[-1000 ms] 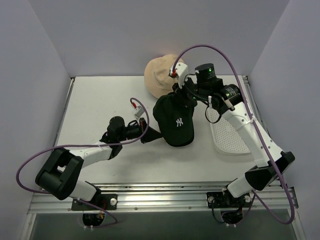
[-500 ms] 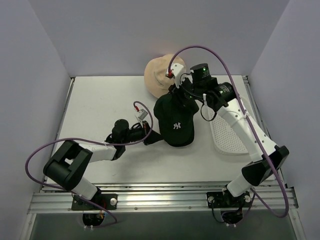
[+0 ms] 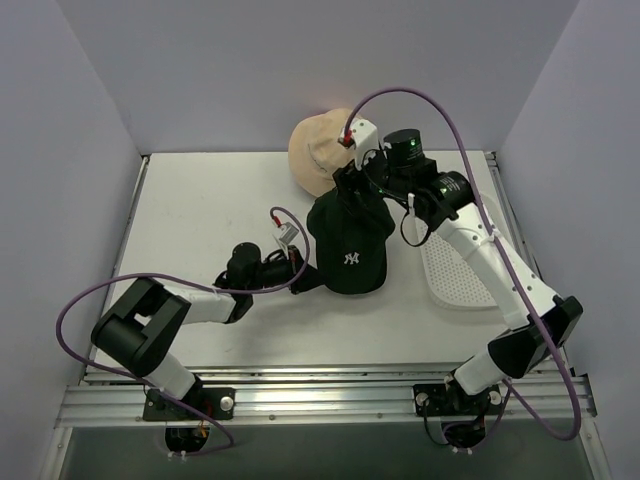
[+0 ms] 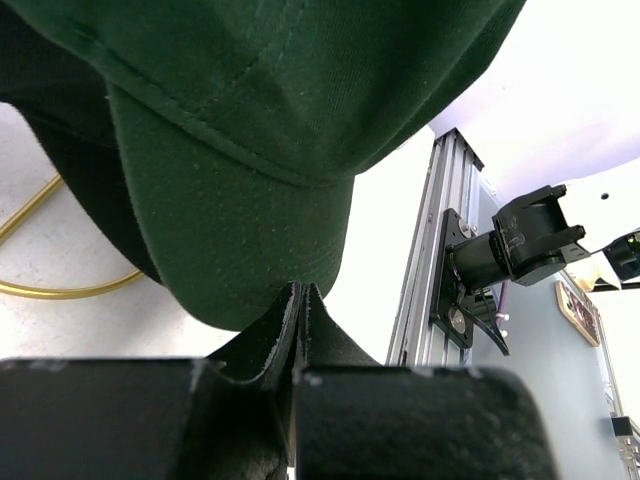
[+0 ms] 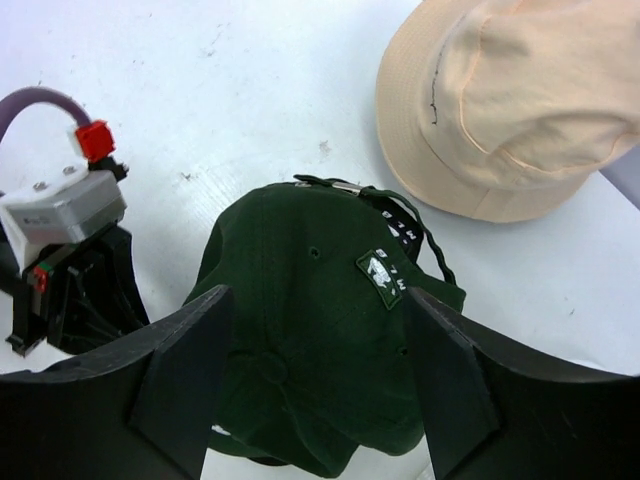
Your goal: Stack the hats
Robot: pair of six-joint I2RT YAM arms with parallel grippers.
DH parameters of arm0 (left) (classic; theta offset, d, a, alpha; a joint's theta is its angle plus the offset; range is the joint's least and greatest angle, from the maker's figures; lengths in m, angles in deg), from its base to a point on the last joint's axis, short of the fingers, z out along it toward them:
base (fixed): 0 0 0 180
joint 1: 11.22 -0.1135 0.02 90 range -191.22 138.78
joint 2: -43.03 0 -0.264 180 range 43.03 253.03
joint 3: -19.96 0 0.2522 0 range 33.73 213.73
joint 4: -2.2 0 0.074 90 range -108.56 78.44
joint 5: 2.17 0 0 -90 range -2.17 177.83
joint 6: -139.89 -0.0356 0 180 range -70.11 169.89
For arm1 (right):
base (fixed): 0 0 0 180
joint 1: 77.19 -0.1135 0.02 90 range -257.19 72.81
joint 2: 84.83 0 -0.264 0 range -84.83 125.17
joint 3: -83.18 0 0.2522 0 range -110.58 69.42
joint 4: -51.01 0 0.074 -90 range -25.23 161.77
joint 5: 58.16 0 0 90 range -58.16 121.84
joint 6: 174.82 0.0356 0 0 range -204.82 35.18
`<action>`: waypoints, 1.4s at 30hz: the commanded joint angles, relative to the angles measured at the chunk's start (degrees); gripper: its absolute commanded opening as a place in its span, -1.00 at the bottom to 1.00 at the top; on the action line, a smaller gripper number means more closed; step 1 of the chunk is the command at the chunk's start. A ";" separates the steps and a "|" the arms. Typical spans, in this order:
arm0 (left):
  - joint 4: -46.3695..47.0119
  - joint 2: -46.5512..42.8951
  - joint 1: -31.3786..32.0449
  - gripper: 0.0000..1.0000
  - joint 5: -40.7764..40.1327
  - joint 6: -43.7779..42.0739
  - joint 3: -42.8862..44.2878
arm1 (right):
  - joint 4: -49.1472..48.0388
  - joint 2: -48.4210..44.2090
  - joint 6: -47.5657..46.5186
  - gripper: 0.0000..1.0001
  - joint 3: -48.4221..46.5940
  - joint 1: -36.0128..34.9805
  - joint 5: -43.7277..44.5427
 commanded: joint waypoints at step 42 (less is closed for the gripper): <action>-16.30 -8.93 -2.47 0.19 -1.58 -7.55 4.50 | -27.97 -37.61 35.33 -0.66 56.54 12.46 11.58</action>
